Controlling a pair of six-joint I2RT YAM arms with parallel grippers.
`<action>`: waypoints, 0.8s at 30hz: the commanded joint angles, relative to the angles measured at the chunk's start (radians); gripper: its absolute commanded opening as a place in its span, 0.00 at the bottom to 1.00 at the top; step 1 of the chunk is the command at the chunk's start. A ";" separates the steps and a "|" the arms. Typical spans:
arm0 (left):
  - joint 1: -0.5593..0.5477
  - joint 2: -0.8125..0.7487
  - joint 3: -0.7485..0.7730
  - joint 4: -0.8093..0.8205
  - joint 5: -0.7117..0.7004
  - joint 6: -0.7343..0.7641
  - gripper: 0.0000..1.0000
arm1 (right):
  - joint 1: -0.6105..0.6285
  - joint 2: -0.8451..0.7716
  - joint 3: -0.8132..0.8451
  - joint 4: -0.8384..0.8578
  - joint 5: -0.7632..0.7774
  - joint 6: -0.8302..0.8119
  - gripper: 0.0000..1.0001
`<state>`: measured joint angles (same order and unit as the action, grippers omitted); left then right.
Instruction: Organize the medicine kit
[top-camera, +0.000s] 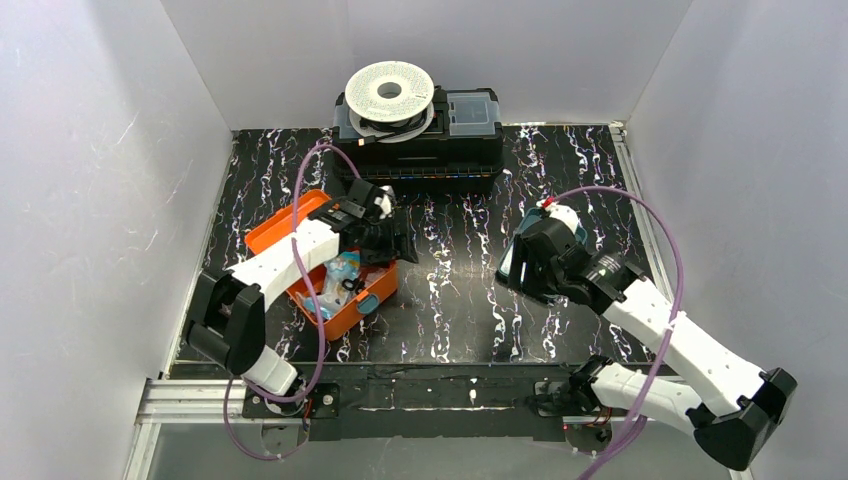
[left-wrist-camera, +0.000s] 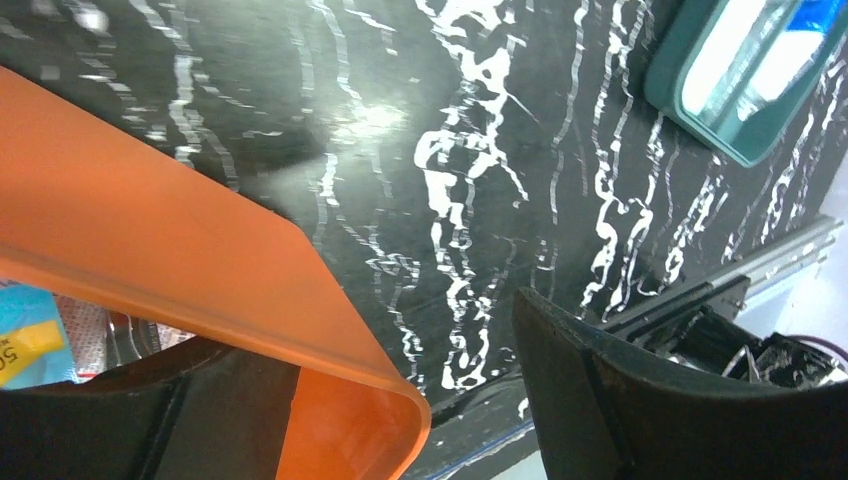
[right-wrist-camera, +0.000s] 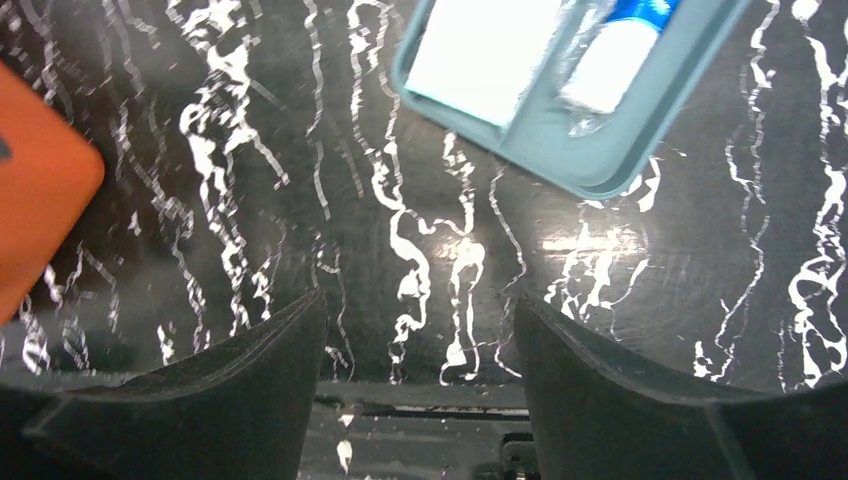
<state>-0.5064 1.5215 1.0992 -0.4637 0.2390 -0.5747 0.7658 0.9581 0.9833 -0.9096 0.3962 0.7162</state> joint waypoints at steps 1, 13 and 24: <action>-0.089 0.017 0.051 0.059 0.007 -0.070 0.71 | -0.094 0.036 -0.003 0.040 0.009 -0.020 0.74; -0.206 0.142 0.148 0.184 -0.005 -0.222 0.71 | -0.344 0.177 -0.024 0.183 -0.109 -0.057 0.67; -0.324 0.300 0.320 0.225 0.009 -0.276 0.70 | -0.463 0.361 0.002 0.269 -0.144 -0.083 0.60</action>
<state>-0.7841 1.8111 1.3628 -0.2768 0.2291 -0.8295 0.3305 1.2736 0.9634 -0.7048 0.2668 0.6506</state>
